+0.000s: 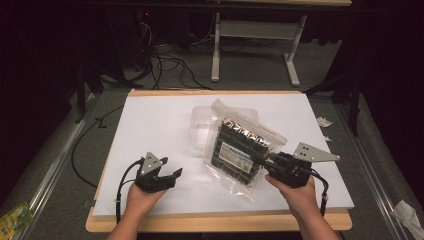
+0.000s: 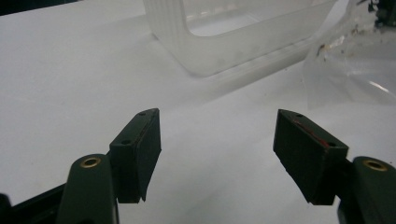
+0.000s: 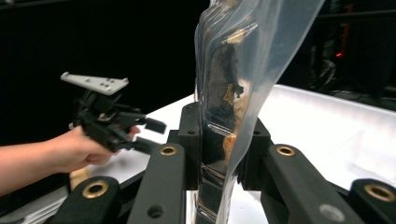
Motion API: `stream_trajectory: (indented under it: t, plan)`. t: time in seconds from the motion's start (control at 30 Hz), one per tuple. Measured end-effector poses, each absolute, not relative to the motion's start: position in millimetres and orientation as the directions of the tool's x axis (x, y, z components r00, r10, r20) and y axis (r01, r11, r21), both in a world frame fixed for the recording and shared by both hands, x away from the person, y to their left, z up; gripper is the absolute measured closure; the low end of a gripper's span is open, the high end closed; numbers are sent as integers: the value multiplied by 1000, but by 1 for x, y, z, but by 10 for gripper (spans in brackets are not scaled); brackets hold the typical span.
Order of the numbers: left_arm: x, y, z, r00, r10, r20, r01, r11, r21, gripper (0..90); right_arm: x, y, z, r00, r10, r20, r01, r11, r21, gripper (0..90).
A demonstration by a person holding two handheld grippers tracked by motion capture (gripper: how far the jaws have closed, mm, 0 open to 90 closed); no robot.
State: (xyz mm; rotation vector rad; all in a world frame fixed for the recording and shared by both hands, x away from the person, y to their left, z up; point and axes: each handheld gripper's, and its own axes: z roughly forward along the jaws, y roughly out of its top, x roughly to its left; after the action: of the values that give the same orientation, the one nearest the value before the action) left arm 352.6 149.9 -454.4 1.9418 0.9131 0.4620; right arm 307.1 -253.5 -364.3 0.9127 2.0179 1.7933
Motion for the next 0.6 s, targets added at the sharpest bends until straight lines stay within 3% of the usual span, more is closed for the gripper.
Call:
stream_trajectory:
  t: [0.6]
  plan:
    - [352, 148, -455, 666, 745, -38, 407, -320, 856, 321, 310, -309, -354, -606, 784, 135, 186, -25, 982, 764]
